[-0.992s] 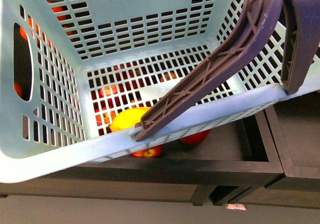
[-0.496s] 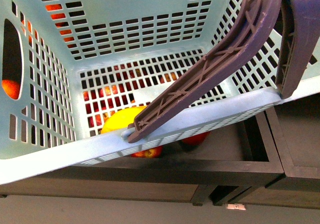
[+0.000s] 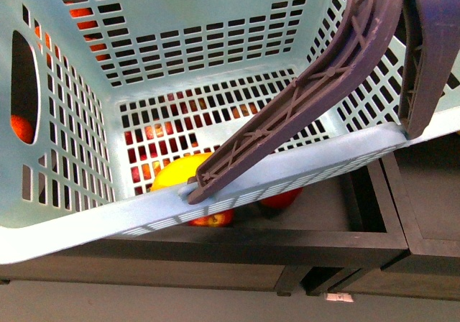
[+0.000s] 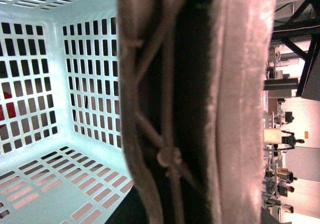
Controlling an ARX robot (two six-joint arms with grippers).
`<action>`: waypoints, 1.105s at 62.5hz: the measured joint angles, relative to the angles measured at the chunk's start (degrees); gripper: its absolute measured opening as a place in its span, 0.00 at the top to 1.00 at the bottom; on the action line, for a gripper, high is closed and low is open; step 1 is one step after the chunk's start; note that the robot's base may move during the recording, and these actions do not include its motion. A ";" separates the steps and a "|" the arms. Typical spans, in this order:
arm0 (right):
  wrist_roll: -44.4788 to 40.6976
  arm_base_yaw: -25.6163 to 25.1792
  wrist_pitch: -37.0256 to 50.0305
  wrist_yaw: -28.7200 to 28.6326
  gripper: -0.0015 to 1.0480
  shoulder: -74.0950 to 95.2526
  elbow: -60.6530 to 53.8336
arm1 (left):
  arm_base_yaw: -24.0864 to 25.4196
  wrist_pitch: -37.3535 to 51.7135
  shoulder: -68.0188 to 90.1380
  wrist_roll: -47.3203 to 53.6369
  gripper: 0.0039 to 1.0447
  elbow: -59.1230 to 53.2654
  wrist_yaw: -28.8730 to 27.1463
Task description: Pick mango and avocado into basket
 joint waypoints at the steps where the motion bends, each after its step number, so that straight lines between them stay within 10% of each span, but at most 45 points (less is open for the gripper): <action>1: 0.00 0.00 -0.02 0.02 0.83 -0.37 0.00 | 0.00 -0.02 0.00 -0.04 0.87 0.00 -0.02; 31: 0.02 0.00 -0.02 0.00 0.08 -0.61 0.00 | 0.00 0.00 0.00 -0.04 0.87 0.00 0.02; 69: 0.02 0.00 -0.04 0.11 0.08 -0.92 0.00 | -0.57 0.00 0.02 -0.57 0.87 0.04 0.33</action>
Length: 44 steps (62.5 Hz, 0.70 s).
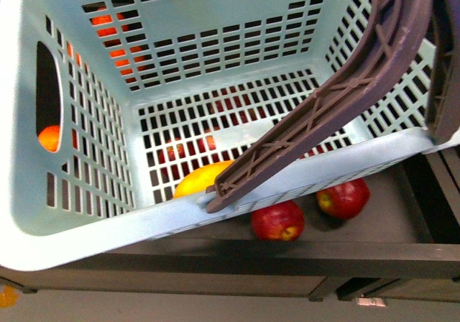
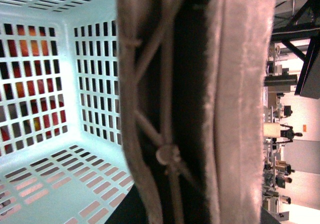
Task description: Pick mango and avocado into basket
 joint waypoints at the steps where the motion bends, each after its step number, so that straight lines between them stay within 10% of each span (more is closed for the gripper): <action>1: -0.02 0.00 0.00 -0.07 0.08 0.00 0.00 | 0.00 0.00 0.00 0.02 0.87 0.00 -0.04; 44: -0.02 0.00 -0.15 -0.11 0.08 0.07 0.00 | 0.50 -0.02 0.00 0.39 0.87 0.09 -0.42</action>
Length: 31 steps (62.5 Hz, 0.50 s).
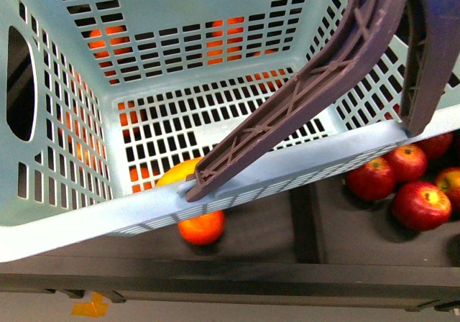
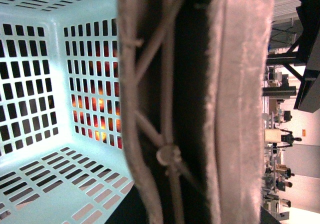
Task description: Pick mango and avocado into basket
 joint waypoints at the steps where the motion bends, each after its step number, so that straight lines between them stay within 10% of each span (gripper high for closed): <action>1: 0.00 0.00 0.02 0.00 0.08 -0.04 0.00 | 0.00 0.02 0.00 0.00 0.87 0.00 0.02; 31: 0.00 0.00 -0.02 0.02 0.08 -0.04 0.00 | 0.00 0.02 0.00 0.09 0.87 0.04 0.09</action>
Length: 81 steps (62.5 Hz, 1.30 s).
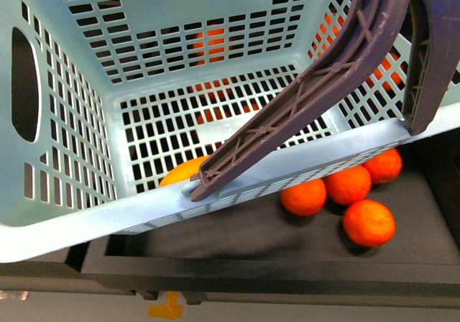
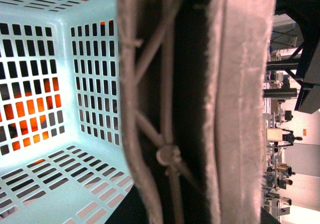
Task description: Pick mango and avocado into basket
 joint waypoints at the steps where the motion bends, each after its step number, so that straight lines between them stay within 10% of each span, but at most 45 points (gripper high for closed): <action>1: 0.00 0.00 0.02 0.02 0.08 0.00 0.00 | 0.00 0.00 0.00 0.00 0.87 0.00 0.00; 81: 0.00 0.04 0.02 -0.02 0.08 0.00 0.00 | 0.00 0.00 0.00 0.04 0.87 0.02 0.09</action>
